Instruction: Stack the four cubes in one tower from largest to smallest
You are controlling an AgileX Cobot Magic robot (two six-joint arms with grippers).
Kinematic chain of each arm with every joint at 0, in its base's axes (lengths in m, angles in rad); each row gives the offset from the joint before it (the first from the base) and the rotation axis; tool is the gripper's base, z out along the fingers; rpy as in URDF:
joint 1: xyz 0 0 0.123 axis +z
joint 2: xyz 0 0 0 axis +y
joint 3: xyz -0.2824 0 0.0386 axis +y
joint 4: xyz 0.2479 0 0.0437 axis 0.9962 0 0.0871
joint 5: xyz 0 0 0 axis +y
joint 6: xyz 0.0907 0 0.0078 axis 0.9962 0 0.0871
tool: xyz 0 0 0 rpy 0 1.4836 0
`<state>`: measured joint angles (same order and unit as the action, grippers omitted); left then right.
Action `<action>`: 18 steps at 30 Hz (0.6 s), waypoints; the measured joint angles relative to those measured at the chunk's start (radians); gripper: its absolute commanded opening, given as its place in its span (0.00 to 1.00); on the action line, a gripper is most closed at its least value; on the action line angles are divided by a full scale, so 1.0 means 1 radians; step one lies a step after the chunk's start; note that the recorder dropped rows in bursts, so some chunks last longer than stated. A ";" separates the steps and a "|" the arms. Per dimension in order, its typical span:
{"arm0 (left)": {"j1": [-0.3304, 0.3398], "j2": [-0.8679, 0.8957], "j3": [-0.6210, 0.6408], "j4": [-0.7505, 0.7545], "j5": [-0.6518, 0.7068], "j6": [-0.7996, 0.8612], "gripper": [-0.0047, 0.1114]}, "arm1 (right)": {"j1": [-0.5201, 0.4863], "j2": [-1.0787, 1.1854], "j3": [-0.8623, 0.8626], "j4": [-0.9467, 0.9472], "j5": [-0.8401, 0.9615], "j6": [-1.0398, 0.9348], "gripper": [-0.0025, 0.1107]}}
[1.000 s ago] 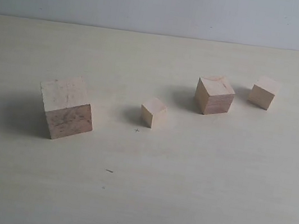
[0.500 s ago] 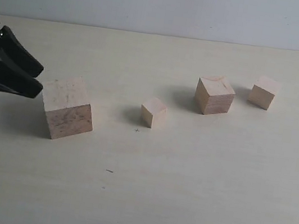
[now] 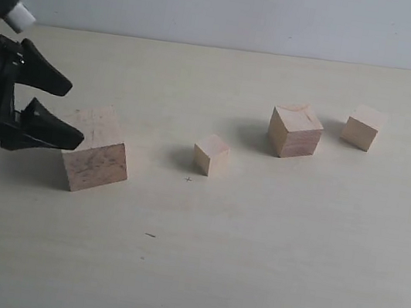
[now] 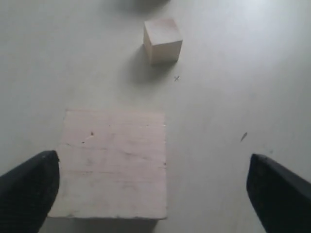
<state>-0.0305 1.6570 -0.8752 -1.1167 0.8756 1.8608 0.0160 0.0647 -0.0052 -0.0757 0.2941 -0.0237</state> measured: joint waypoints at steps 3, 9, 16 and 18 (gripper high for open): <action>-0.029 0.036 0.000 -0.005 -0.074 0.105 0.94 | 0.000 0.000 0.000 0.000 0.000 0.000 0.02; -0.049 0.122 0.000 -0.052 -0.196 0.229 0.94 | 0.000 0.000 0.000 0.000 0.000 0.000 0.02; -0.049 0.200 -0.018 -0.103 -0.224 0.235 0.94 | 0.000 0.000 0.000 0.000 0.000 0.000 0.02; -0.049 0.213 -0.020 -0.108 -0.212 0.235 0.92 | 0.000 0.000 0.000 0.000 0.000 0.000 0.02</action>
<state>-0.0795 1.8703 -0.8952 -1.2242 0.6636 2.0960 0.0160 0.0647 -0.0052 -0.0757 0.2941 -0.0237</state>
